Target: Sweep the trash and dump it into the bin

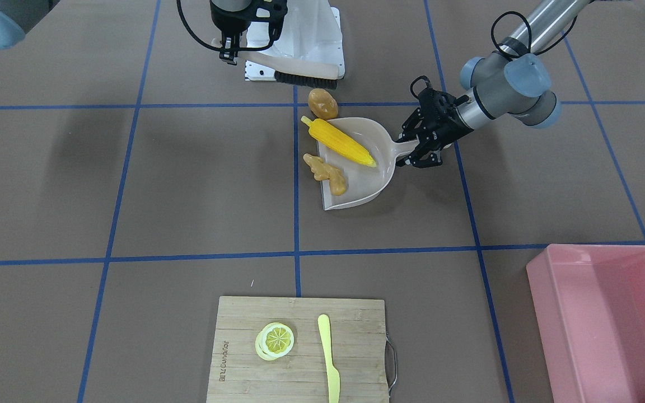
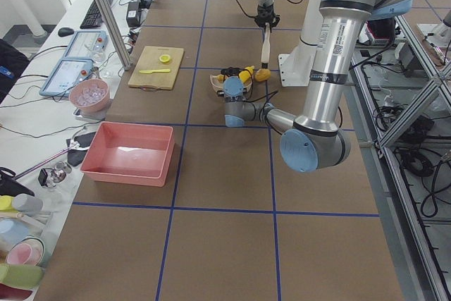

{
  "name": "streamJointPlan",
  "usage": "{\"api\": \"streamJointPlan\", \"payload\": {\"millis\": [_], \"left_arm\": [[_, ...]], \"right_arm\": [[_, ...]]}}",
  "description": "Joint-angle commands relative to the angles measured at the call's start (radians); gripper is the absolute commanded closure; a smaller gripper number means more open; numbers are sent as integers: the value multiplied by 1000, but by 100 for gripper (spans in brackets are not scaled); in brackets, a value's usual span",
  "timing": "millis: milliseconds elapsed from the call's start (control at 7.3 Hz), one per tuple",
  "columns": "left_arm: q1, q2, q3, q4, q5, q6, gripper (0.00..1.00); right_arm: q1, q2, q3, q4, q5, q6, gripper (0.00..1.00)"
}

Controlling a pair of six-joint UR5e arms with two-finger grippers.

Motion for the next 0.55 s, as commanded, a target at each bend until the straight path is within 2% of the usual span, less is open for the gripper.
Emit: {"api": "streamJointPlan", "payload": {"millis": [0,274,411], "left_arm": [[0,3,-1,-1,0,3,69],[-2,24,-10,2,-2,26,69],[-2,52,-32,5,-6,59,69]], "right_arm": [[11,18,-59,34,12,-93,100],[19,21,-88,49,20,-124,100],[60,12,-90,49,60,-135,100]]}}
